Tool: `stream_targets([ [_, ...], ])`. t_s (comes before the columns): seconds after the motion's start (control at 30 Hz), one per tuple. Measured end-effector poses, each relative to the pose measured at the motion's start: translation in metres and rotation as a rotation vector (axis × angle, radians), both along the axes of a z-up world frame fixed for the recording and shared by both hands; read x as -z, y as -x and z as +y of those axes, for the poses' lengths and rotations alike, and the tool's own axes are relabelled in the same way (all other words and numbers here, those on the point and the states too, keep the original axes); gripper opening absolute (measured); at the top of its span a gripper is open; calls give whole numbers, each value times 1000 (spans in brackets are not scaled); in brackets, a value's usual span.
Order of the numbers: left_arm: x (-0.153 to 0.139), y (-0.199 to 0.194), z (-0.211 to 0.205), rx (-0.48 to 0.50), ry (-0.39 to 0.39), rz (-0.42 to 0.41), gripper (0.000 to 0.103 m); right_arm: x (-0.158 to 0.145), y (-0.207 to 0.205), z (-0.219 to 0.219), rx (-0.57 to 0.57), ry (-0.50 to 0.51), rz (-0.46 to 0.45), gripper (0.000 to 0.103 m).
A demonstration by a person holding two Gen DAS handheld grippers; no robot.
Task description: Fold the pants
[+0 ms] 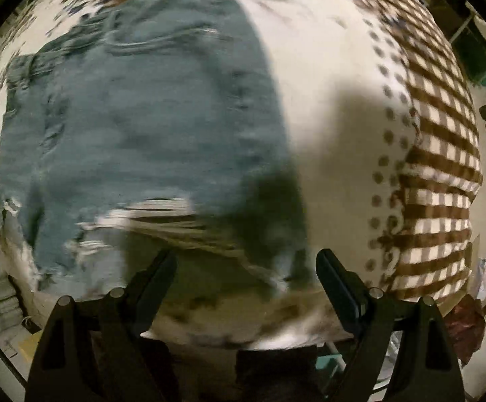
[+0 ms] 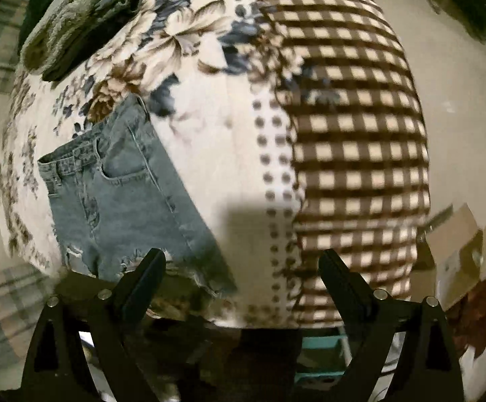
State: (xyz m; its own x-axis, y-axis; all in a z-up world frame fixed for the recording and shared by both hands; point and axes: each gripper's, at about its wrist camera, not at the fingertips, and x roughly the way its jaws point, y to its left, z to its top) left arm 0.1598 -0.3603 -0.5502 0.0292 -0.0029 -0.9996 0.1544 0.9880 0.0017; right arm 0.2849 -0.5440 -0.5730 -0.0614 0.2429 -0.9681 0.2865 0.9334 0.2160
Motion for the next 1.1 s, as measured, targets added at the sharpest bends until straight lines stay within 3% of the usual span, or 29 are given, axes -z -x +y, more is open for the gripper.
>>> stream_targets([
  [0.1, 16, -1, -13, -2, -43, 7, 84, 7, -24, -7, -50, -42, -8, 94],
  [0.17, 27, -3, -11, -19, -65, 18, 57, 14, -38, -4, -87, -63, -1, 94],
  [0.27, 26, -8, -1, -51, -32, -19, 36, 26, -58, 8, -128, -113, 17, 94],
  [0.33, 22, -10, 1, -46, -31, -39, 15, 34, -72, 24, -154, -149, 22, 94],
  [0.4, 18, -12, 10, -56, -17, -53, 9, 45, -93, 44, -199, -179, 27, 94],
  [0.6, 0, -5, 41, -105, 48, -98, 6, 87, -143, 97, -241, -259, 78, 94],
  [0.67, -8, -7, 51, -127, 66, -104, 6, 99, -154, 108, -239, -262, 86, 87],
  [0.73, -17, -7, 58, -148, 84, -117, 6, 105, -160, 117, -237, -268, 95, 46],
  [0.77, -25, -8, 68, -154, 95, -128, 6, 106, -162, 121, -244, -253, 99, 41],
  [0.83, -44, -10, 83, -170, 117, -152, 6, 99, -162, 125, -246, -208, 62, 17],
  [1.03, -101, -2, 136, -232, 140, -232, 6, 49, -157, 138, -230, -252, -17, 12],
  [1.1, -101, 20, 143, -279, 145, -256, 6, 33, -154, 148, -230, -255, -38, 11],
])
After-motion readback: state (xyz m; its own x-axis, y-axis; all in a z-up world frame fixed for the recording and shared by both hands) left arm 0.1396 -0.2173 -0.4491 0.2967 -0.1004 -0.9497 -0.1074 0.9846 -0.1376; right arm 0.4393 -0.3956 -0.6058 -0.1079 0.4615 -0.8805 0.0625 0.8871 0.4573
